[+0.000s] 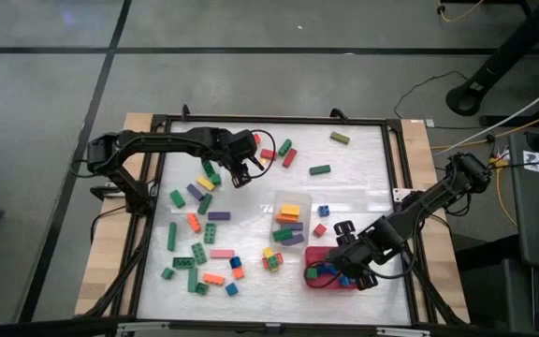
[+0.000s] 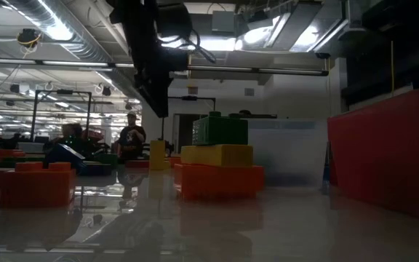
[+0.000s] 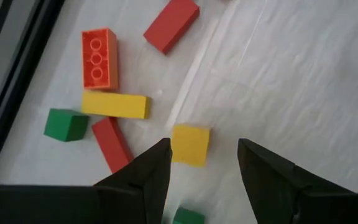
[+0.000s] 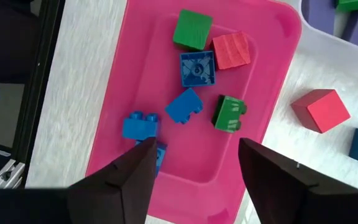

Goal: Sort blocks by size
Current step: Put the yellow rectangular block into the transparent bin

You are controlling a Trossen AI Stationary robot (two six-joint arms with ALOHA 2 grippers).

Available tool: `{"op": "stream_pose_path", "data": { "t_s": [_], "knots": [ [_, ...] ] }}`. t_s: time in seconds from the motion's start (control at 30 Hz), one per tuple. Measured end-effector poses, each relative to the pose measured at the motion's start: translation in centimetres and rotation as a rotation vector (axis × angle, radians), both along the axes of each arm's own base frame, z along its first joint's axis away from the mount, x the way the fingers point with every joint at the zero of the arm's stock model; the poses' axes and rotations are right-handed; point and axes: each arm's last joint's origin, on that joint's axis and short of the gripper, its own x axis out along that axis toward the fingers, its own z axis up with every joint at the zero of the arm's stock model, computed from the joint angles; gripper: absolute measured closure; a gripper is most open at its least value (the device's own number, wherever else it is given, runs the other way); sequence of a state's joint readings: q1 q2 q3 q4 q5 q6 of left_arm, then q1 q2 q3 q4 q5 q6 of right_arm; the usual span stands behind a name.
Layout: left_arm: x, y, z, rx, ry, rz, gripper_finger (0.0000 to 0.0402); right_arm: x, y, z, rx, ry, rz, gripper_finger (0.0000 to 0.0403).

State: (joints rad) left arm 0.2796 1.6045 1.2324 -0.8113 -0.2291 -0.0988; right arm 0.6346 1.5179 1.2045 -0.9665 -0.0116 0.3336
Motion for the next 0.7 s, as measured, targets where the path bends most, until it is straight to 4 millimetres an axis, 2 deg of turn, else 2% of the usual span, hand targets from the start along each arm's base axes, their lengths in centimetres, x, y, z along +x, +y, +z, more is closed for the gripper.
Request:
{"op": "stream_pose_path", "data": {
  "t_s": [0.27, 0.7],
  "knots": [
    [-0.1, 0.9, -0.7, -0.009, 0.04, 0.02, 0.0188, 0.0, 0.0, 0.0, -0.001, 0.001, 0.0, 0.0176],
    [0.5, 1.4, -2.1, -0.006, 0.102, -0.099, 0.0182, 0.0, 0.0, 0.0, -0.001, 0.001, 0.001, 0.0176]
  ]
}}
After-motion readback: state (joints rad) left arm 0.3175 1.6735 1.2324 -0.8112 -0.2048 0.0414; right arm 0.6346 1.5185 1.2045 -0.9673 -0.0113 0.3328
